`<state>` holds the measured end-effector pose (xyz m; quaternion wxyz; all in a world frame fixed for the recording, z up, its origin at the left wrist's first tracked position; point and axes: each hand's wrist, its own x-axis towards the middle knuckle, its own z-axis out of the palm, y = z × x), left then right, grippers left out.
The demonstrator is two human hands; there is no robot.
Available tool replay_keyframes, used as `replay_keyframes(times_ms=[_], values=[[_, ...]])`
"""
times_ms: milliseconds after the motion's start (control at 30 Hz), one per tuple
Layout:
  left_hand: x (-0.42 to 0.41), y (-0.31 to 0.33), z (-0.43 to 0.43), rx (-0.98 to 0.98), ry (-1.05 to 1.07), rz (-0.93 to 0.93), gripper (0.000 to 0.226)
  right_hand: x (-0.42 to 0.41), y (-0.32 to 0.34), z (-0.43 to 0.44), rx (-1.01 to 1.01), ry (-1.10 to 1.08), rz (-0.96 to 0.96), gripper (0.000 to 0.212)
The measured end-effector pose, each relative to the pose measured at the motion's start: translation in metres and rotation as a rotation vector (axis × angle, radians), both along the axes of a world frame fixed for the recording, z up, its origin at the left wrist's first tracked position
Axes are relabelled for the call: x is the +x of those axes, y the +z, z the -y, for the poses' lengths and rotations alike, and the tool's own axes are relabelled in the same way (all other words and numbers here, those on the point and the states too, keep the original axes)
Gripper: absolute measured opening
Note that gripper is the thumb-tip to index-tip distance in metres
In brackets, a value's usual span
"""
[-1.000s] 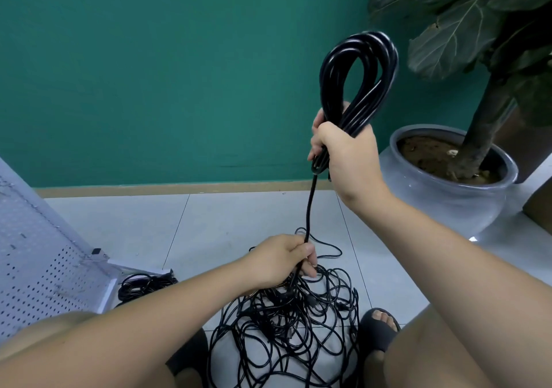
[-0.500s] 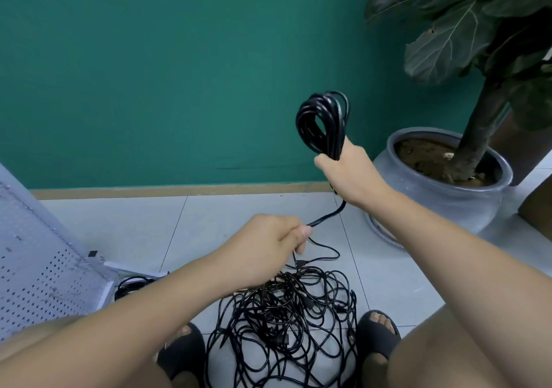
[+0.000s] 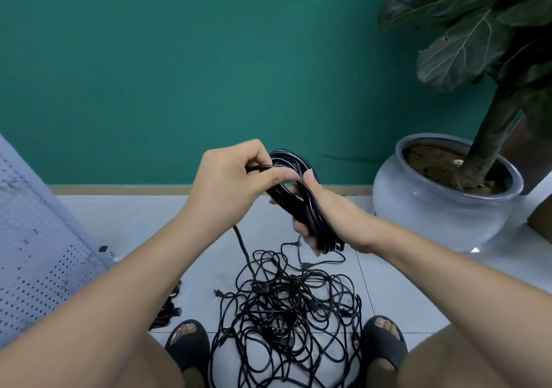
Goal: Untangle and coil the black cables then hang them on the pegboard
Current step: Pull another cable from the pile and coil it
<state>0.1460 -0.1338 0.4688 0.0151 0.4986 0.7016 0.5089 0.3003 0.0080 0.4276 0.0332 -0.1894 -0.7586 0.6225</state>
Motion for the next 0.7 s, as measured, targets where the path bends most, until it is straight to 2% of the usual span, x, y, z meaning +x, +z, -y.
replay_keyframes(times_ms=[67, 167, 233, 333, 367, 400, 433, 600, 667, 700], values=[[-0.003, 0.004, 0.000, 0.045, 0.005, 0.009, 0.052, -0.001, 0.003, 0.011, -0.101, 0.028, -0.034, 0.087], [-0.007, 0.009, -0.001, 0.084, 0.028, 0.017, 0.057, -0.001, 0.003, 0.018, -0.164, 0.064, -0.068, 0.093], [-0.009, 0.008, -0.002, 0.083, 0.061, 0.032, 0.060, 0.001, 0.007, 0.019, -0.120, 0.076, -0.062, 0.097], [-0.010, 0.006, -0.005, 0.049, 0.115, 0.055, 0.063, 0.005, 0.011, 0.022, 0.050, 0.112, -0.045, 0.096], [-0.010, 0.006, -0.005, 0.028, 0.120, 0.056, 0.065, 0.005, 0.011, 0.024, 0.104, 0.126, -0.041, 0.079], [-0.011, 0.005, -0.006, 0.007, 0.116, 0.062, 0.067, 0.005, 0.012, 0.026, 0.144, 0.145, -0.058, 0.049], [-0.011, 0.005, -0.007, -0.008, 0.105, 0.083, 0.068, 0.006, 0.012, 0.027, 0.180, 0.154, -0.080, 0.028], [-0.012, -0.003, -0.012, -0.030, 0.001, 0.430, 0.056, 0.004, 0.009, 0.022, 0.419, 0.031, -0.159, 0.033], [-0.009, -0.006, -0.014, -0.072, -0.061, 0.515, 0.054, 0.002, 0.010, 0.022, 0.503, -0.044, -0.189, 0.023], [-0.006, -0.007, -0.014, -0.091, -0.087, 0.547, 0.060, 0.001, 0.011, 0.022, 0.527, -0.083, -0.208, 0.016]])
